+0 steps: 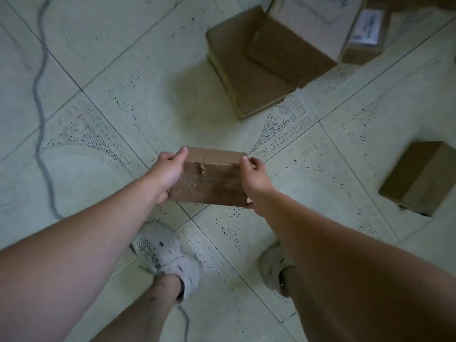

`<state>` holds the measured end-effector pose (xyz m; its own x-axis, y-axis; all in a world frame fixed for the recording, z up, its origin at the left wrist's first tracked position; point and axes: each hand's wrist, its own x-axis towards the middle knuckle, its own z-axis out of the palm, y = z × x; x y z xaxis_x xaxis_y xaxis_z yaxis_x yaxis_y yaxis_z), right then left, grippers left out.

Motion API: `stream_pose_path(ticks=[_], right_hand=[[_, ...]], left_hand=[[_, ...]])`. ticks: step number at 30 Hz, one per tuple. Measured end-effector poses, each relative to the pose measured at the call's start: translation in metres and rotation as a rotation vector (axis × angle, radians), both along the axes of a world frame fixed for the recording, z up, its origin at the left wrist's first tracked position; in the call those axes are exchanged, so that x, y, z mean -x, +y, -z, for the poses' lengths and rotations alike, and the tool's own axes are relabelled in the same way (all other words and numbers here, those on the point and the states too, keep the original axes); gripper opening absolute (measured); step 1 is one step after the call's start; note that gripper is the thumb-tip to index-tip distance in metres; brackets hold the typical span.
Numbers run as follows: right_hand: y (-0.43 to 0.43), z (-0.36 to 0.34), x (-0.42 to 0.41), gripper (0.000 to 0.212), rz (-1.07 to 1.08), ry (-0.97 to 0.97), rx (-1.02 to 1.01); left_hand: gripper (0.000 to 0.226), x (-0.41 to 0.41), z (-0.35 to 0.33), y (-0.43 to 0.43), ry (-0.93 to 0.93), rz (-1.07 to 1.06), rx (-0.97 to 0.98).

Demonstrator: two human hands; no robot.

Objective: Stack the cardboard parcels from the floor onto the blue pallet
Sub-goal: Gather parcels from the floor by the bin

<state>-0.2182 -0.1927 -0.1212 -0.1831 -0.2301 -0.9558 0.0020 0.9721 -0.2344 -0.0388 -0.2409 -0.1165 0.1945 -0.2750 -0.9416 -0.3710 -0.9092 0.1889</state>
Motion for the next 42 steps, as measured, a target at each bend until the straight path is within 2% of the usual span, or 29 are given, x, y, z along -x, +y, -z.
stream_pose_path(ticks=[2,4,8,11,14,17,21,24,29,35,39,42], right_hand=[[-0.009,-0.051,0.018,0.048,0.002,0.064,0.077],[-0.024,-0.111,0.039,0.046,-0.008,0.095,0.161],[-0.056,-0.242,0.091,0.047,0.042,0.134,0.339],[-0.071,-0.345,0.138,0.050,0.107,0.139,0.468],[-0.074,-0.440,0.192,0.042,0.181,0.157,0.609],[-0.071,-0.527,0.248,0.032,0.270,0.171,0.758],[-0.055,-0.618,0.316,0.033,0.357,0.254,0.928],[-0.028,-0.668,0.356,0.037,0.435,0.357,1.020],[0.043,-0.727,0.413,0.042,0.625,0.501,1.088],[0.158,-0.770,0.462,0.037,0.808,0.672,1.122],[0.245,-0.780,0.488,0.028,0.924,0.828,1.062],[0.318,-0.779,0.508,0.031,1.003,0.870,0.984]], left_hand=[[0.034,0.016,-0.051,-0.008,0.013,-0.044,0.059],[0.030,0.035,-0.109,-0.021,0.028,-0.031,0.129],[0.045,0.081,-0.240,-0.050,0.148,-0.049,0.215],[0.044,0.126,-0.339,-0.070,0.265,-0.032,0.274],[0.054,0.179,-0.434,-0.087,0.323,0.004,0.431],[0.055,0.233,-0.517,-0.096,0.424,0.072,0.620],[0.057,0.303,-0.603,-0.104,0.619,0.195,0.784],[0.063,0.355,-0.655,-0.110,0.791,0.345,0.793],[0.043,0.451,-0.712,-0.087,0.997,0.625,0.843],[0.056,0.545,-0.754,-0.008,1.178,0.893,0.795],[0.072,0.607,-0.768,0.067,1.212,1.051,0.744],[0.078,0.649,-0.770,0.134,1.214,1.163,0.676]])
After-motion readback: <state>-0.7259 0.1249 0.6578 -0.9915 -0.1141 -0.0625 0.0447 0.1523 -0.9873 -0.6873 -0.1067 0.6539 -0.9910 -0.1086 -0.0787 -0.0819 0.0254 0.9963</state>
